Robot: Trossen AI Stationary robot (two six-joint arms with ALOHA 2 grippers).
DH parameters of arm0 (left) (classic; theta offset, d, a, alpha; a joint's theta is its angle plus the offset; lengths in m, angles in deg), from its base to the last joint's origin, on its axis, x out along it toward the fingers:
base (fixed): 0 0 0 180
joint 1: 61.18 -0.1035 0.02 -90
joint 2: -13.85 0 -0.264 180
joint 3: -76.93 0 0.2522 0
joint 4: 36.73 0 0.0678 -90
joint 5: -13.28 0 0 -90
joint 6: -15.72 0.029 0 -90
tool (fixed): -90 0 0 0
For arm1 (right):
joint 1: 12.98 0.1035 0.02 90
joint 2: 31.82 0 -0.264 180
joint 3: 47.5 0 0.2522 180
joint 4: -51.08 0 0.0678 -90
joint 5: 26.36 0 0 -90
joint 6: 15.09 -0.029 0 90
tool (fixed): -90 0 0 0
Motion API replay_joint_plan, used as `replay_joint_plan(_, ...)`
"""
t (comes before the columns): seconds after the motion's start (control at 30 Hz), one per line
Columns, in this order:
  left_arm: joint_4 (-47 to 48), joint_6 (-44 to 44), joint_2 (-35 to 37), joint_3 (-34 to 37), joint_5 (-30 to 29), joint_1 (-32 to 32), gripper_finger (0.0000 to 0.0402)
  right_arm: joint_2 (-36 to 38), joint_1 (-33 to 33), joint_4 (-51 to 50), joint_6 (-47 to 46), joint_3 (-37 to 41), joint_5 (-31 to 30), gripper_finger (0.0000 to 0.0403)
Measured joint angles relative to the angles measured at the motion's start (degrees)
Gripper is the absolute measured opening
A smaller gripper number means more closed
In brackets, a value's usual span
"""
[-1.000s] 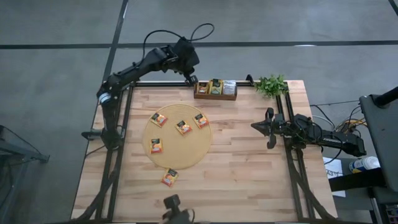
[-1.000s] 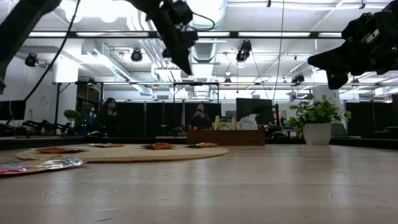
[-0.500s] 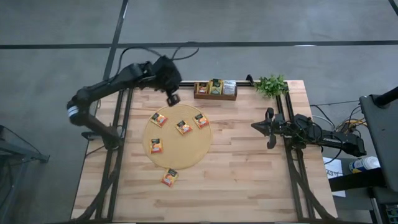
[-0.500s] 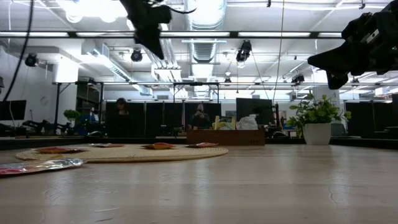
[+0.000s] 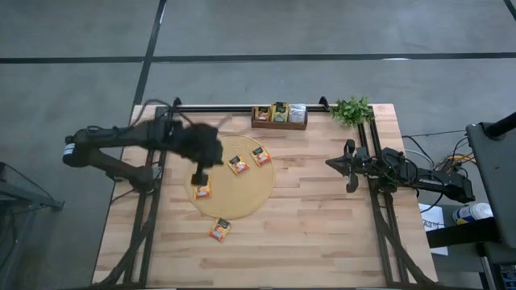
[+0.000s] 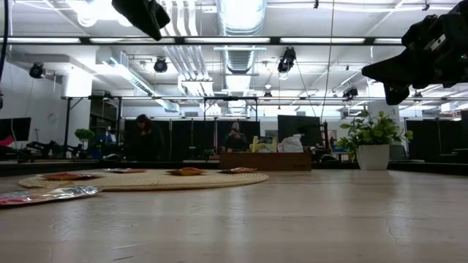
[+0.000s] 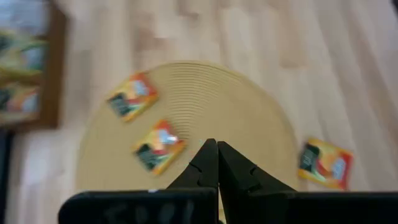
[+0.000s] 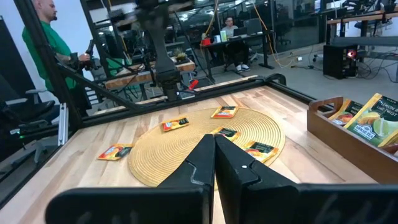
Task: Pick & Place Tea
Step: Put the orange tea bag into the left section of the wooden organizer
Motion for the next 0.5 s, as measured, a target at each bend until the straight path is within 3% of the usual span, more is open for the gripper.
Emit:
replay_joint_plan(0.2, -0.3, 0.3, -2.7, 3.8, -0.3, 8.0, 0.0035, 0.0, 0.0, 0.0, 0.0, 0.0, 0.0, 0.0009)
replay_joint_plan(0.5, -3.7, -1.9, -6.8, 4.7, 0.9, 11.9, 0.0197, 0.0, 0.0, 0.0, 0.0, 0.0, 0.0, 0.0009)
